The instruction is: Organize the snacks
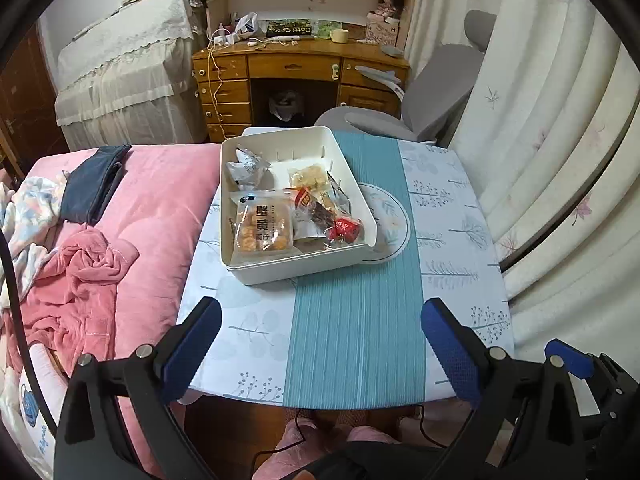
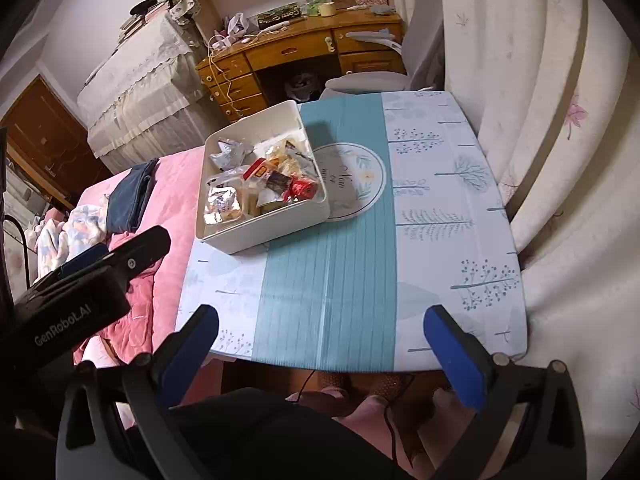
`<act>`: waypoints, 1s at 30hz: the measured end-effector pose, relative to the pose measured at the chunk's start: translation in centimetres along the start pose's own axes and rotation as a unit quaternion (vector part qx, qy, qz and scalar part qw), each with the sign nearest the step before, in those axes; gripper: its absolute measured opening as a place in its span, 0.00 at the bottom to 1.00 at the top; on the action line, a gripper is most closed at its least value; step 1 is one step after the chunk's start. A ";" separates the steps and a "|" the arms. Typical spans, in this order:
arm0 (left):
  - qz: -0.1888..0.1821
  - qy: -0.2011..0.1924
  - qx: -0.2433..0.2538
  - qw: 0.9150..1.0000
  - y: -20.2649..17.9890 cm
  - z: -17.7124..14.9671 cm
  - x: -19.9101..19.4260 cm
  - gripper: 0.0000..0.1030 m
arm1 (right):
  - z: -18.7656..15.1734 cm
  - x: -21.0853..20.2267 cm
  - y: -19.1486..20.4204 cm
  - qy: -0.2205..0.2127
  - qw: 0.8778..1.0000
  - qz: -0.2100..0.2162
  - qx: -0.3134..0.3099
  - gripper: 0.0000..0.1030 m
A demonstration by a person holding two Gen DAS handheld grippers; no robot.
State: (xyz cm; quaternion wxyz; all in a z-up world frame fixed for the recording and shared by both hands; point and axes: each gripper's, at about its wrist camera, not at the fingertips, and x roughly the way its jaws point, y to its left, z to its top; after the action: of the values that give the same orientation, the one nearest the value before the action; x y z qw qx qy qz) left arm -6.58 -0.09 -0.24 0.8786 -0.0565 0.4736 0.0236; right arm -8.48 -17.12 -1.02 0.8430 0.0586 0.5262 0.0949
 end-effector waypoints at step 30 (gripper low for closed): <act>-0.009 -0.013 0.018 1.000 -0.4 -0.6 -0.8 0.97 | -0.5 1.3 0.6 0.013 1.000 0.008 0.014 1.00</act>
State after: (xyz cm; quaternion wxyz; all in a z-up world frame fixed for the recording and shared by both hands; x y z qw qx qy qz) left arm -7.47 -0.54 0.19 0.8856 -0.0443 0.4622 0.0075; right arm -8.44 -16.25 -2.27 0.8345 0.0730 0.5377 0.0952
